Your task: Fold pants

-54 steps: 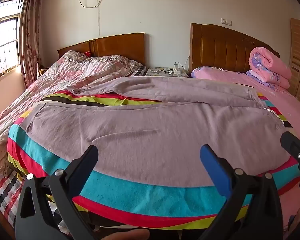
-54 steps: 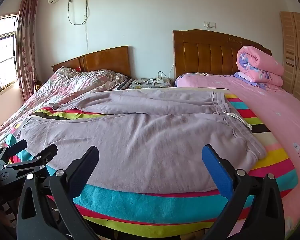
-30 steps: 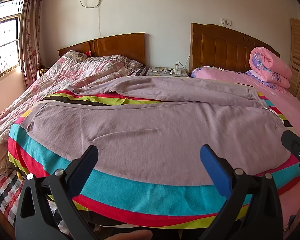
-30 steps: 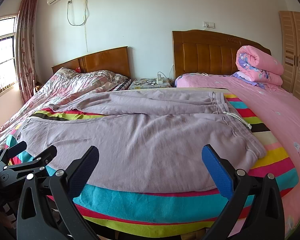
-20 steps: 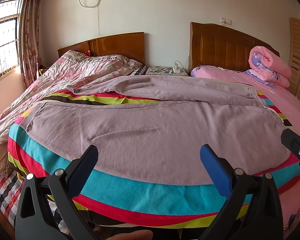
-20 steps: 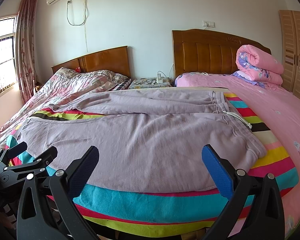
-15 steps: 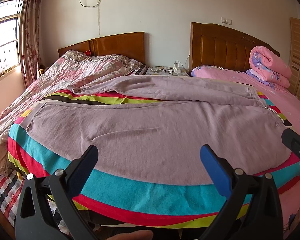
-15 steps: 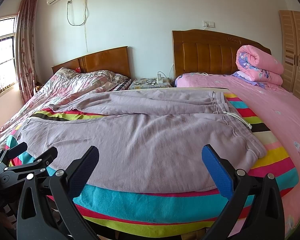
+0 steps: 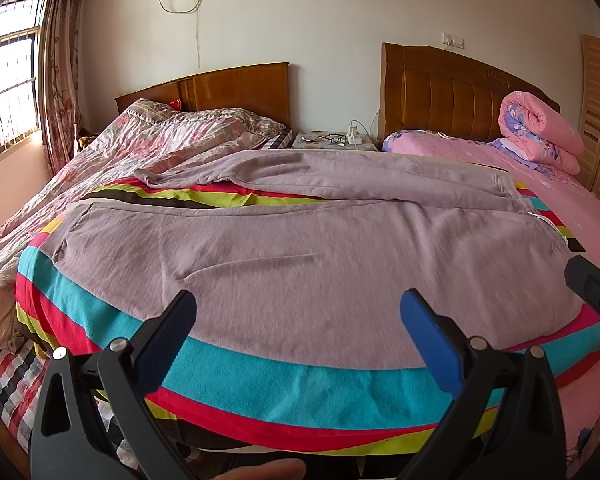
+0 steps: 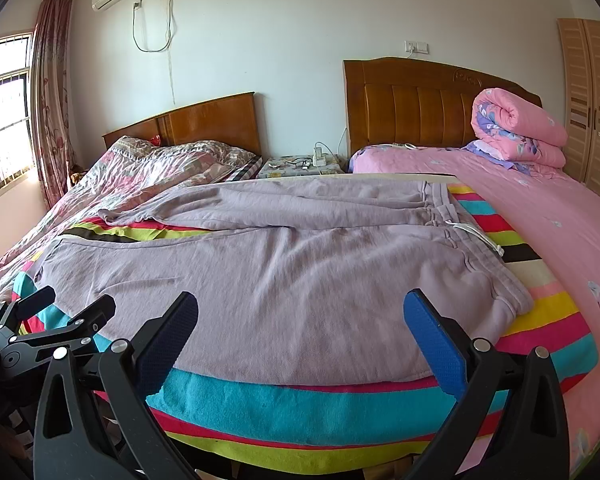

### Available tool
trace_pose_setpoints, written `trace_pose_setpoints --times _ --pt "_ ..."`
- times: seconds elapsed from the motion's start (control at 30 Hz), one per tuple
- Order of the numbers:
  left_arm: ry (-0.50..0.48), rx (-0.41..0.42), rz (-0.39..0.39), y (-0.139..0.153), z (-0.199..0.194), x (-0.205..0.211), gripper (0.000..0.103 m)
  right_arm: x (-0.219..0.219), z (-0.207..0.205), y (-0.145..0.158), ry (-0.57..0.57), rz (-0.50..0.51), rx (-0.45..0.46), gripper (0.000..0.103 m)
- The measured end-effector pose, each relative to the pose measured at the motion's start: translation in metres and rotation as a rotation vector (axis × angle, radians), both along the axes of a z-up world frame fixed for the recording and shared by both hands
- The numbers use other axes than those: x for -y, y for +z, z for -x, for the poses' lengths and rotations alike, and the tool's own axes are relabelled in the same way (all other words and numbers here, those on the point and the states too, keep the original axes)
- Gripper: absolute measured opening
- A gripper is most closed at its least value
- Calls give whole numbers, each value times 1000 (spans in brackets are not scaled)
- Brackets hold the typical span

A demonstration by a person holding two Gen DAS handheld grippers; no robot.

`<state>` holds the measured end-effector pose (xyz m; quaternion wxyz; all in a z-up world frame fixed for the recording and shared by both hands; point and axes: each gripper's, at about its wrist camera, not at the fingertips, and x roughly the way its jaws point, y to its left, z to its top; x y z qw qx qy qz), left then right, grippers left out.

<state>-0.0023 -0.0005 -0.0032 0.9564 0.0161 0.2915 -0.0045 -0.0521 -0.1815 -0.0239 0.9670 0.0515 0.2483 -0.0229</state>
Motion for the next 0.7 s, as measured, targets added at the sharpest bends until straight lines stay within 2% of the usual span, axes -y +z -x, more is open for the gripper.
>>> trace_pose_setpoints --times 0.7 --pt "0 0 -1 0 0 0 102 1 0 -1 0 -2 -1 99"
